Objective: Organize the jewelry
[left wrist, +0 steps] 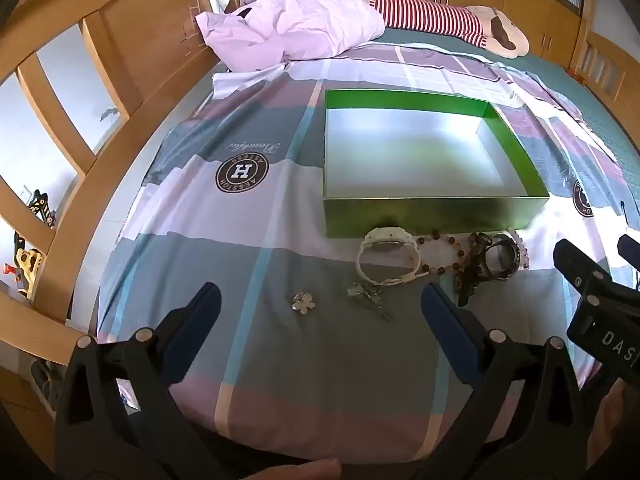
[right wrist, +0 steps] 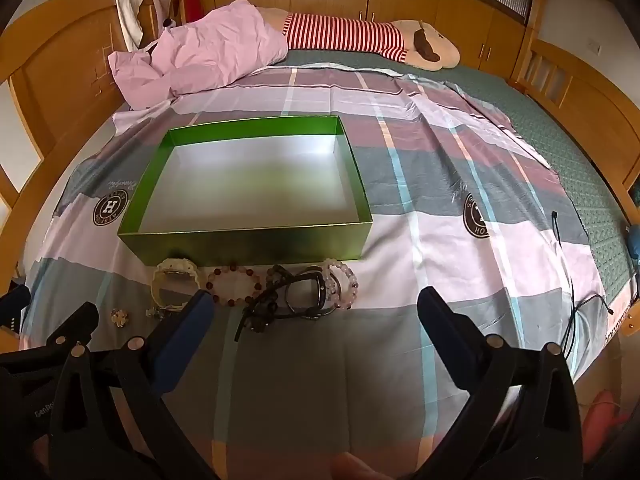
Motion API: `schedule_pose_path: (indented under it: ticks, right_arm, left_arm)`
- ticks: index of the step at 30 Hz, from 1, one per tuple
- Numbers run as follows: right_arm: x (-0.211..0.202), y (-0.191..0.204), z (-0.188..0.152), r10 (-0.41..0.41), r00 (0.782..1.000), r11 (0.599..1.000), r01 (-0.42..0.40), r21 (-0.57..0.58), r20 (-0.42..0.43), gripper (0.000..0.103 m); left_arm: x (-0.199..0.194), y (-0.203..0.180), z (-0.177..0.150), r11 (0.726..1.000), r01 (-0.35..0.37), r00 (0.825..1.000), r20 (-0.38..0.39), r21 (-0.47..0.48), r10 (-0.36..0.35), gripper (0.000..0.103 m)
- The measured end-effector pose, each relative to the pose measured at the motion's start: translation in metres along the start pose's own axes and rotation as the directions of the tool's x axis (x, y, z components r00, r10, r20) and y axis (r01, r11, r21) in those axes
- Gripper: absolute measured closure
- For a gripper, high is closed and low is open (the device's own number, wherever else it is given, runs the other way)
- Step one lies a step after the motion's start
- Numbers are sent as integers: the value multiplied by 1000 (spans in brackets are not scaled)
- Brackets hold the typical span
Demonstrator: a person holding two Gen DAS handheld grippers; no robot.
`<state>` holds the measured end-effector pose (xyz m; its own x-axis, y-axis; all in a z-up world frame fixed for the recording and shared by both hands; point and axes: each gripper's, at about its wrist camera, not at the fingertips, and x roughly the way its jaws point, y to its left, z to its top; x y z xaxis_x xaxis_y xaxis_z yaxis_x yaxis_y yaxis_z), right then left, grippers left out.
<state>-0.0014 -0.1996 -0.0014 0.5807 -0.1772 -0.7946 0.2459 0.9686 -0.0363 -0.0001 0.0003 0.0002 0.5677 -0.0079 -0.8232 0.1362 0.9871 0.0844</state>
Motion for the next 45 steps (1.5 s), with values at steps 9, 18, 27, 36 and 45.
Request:
schedule_pose_path:
  ticks: [9, 18, 27, 36, 45]
  right_arm:
    - [0, 3, 1, -3, 1000, 1000, 3, 2, -7, 3]
    - [2, 6, 0, 6, 1000, 1000, -7, -9, -24, 3]
    - [-1, 7, 2, 8, 1000, 1000, -8, -21, -14, 3]
    - [-5, 8, 6, 5, 1000, 999, -5, -31, -5, 3]
    - [-5, 11, 7, 10, 1000, 999, -10, -36, -8, 3]
  left_arm:
    - [5, 3, -2, 1000, -8, 1000, -10, 1, 8, 4]
    - [5, 5, -1, 1000, -10, 1000, -20, -2, 10, 4]
    - [3, -1, -1, 1000, -11, 1000, -19, 13, 11, 4]
    - [2, -3, 1, 1000, -5, 1000, -22, 15, 5, 4]
    - [3, 2, 2, 1000, -9, 1000, -25, 3, 9, 4]
